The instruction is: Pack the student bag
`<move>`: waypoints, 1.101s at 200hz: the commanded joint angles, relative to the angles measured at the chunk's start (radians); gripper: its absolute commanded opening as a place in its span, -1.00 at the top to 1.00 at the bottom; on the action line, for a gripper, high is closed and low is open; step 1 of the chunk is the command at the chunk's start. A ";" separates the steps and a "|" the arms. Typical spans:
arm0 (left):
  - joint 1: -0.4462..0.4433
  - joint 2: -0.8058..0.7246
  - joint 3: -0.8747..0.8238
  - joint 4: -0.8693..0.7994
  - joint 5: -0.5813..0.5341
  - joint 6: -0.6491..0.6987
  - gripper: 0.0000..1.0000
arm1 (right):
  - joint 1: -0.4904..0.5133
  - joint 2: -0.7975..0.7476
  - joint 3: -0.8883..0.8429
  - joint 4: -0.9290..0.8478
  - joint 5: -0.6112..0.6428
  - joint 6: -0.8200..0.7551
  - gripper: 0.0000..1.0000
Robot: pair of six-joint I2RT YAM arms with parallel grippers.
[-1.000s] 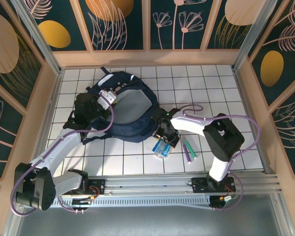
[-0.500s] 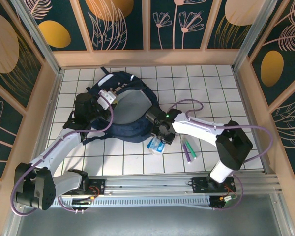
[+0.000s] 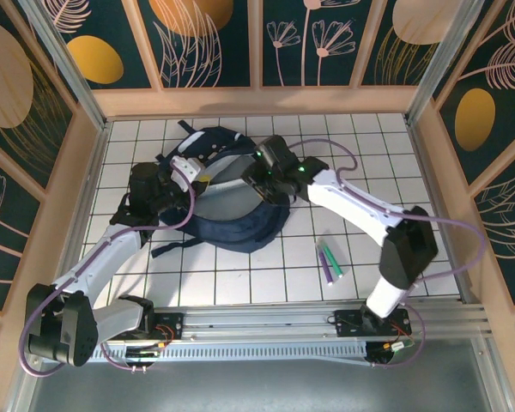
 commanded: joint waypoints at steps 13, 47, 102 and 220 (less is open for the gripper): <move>-0.005 -0.032 0.064 0.231 0.157 -0.126 1.00 | -0.020 0.200 0.148 0.125 -0.064 0.032 -0.11; -0.004 -0.007 0.073 0.249 0.152 -0.171 1.00 | -0.017 0.325 0.204 0.119 -0.067 0.009 -0.19; -0.011 -0.006 0.070 0.266 0.141 -0.218 1.00 | -0.087 0.109 -0.029 0.081 -0.105 -0.055 -0.33; -0.104 0.077 0.094 0.351 0.105 -0.329 1.00 | -0.068 0.218 -0.113 0.278 -0.136 0.136 0.17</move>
